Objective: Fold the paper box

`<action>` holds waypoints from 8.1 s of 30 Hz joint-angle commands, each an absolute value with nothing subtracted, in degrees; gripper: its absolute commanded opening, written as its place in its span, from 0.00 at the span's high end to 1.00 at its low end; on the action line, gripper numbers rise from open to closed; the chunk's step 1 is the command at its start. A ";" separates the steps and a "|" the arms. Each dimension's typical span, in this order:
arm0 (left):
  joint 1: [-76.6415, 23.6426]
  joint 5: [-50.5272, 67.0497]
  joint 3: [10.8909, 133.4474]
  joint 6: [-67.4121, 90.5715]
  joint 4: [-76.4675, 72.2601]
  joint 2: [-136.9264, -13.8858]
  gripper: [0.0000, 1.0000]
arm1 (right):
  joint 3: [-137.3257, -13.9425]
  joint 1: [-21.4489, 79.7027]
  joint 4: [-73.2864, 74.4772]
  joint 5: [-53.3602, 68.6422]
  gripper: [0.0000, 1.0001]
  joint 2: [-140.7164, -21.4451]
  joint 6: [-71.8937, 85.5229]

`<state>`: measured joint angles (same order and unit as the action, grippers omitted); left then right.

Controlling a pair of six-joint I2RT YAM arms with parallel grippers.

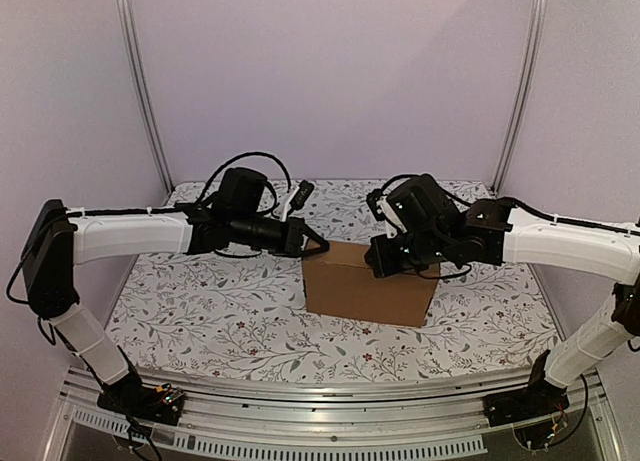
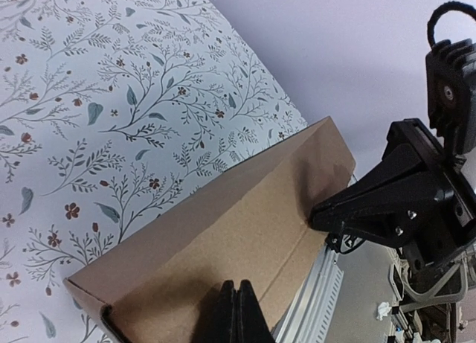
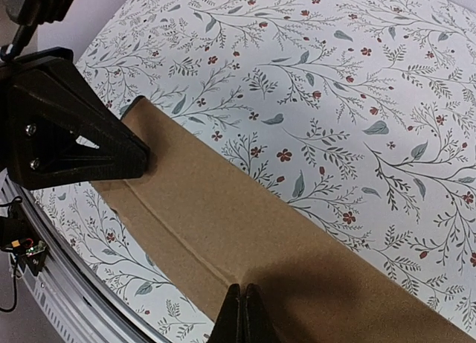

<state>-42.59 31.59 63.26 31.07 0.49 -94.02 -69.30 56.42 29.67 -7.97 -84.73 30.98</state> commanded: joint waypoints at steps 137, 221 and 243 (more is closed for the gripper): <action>-46.64 4.52 80.99 19.02 30.21 -90.77 1.00 | -49.52 54.29 -24.36 -10.68 1.00 -114.36 62.18; -40.05 2.08 66.23 24.83 21.37 -88.52 0.96 | -35.74 45.71 6.04 -23.65 1.00 -88.93 38.94; -37.18 7.20 61.22 27.88 10.65 -101.75 1.00 | -40.61 47.95 5.95 -6.61 1.00 -86.42 43.59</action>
<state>-37.78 4.27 60.99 27.42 13.50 -99.11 -37.95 47.40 7.86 -8.82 -83.64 41.06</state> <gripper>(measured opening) 0.005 0.003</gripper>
